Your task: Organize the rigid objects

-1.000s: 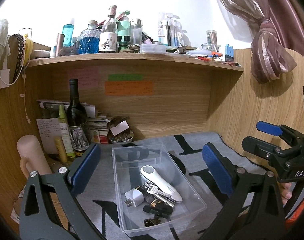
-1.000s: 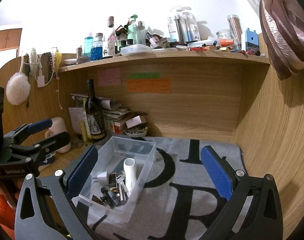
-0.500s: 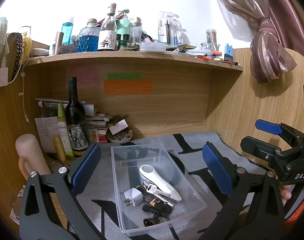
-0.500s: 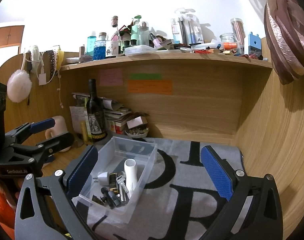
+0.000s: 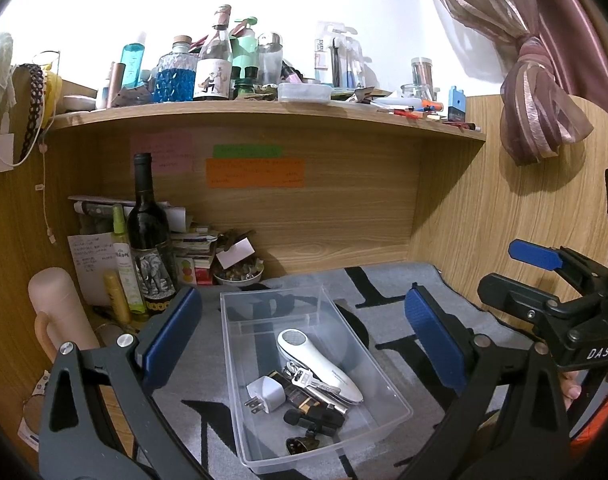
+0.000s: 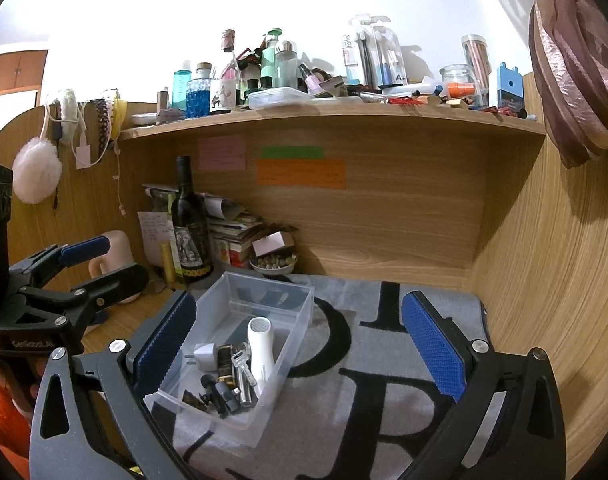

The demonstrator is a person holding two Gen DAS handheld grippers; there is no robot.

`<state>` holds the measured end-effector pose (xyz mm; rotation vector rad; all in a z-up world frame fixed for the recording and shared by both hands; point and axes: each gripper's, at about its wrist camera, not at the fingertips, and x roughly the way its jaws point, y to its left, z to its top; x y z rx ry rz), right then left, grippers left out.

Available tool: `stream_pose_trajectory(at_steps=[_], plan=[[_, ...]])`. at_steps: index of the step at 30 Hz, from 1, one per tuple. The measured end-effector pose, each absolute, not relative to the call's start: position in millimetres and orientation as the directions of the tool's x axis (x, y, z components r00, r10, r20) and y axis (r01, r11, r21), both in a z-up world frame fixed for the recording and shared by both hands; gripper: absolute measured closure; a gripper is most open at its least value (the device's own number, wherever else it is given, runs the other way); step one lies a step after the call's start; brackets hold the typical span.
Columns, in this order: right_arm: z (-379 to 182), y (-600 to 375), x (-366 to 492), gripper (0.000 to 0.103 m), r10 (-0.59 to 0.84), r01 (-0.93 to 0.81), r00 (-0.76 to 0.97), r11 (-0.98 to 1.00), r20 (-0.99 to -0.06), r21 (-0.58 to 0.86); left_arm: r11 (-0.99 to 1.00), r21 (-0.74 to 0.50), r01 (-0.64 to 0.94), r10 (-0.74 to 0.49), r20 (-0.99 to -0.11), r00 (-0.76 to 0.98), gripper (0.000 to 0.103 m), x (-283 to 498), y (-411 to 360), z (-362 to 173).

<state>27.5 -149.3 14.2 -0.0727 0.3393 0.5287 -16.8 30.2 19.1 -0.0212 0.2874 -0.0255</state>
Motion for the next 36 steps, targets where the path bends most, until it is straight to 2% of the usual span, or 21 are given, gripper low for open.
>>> stream_pose_trajectory(at_steps=[36], plan=[[9.4, -142.6, 30.0, 0.0, 0.48, -0.51, 0.805, 0.86, -0.349, 0.006, 0.997, -0.074, 0.017, -0.039, -0.309, 0.95, 0.0, -11.0, 36.2, 13.8]])
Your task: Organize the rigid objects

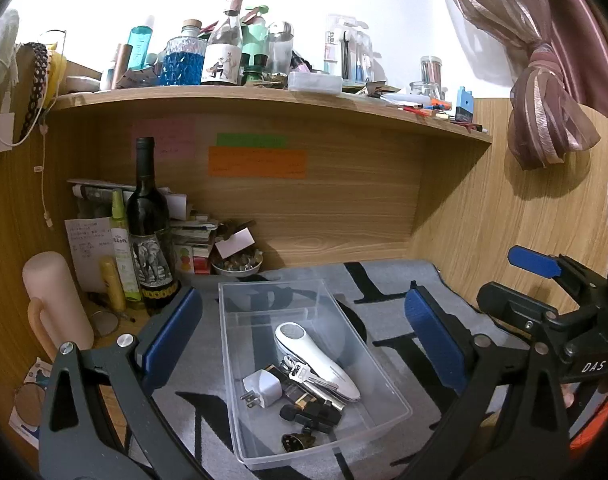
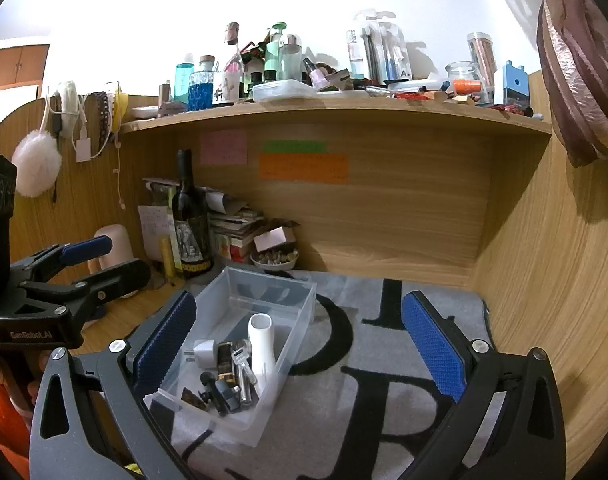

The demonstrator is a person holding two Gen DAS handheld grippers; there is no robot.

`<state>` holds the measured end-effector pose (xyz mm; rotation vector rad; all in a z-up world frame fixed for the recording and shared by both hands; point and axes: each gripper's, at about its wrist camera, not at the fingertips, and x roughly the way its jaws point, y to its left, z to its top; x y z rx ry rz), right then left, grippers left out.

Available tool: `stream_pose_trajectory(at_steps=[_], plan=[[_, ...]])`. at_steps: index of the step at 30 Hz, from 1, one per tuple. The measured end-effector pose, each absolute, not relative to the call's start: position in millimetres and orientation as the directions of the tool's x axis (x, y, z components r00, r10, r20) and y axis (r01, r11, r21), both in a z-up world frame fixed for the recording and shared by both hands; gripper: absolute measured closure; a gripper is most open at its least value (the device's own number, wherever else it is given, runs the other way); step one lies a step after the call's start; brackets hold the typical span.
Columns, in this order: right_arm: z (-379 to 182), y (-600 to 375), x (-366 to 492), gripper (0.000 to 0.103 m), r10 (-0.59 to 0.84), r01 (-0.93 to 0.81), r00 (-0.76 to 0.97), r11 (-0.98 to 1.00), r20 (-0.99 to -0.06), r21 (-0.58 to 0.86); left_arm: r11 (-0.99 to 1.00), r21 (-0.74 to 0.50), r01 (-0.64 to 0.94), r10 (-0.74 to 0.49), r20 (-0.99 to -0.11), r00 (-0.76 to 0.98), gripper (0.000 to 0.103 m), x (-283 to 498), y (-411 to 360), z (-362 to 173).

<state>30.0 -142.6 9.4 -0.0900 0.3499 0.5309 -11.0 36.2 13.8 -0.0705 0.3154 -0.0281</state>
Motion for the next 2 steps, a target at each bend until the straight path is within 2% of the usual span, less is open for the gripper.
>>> stream_pose_trajectory(at_steps=[2], plan=[[9.4, -142.5, 30.0, 0.0, 0.479, -0.51, 0.804, 0.86, -0.351, 0.005, 0.997, -0.076, 0.02, -0.043, -0.311, 0.949, 0.0, -10.7, 36.7, 13.8]])
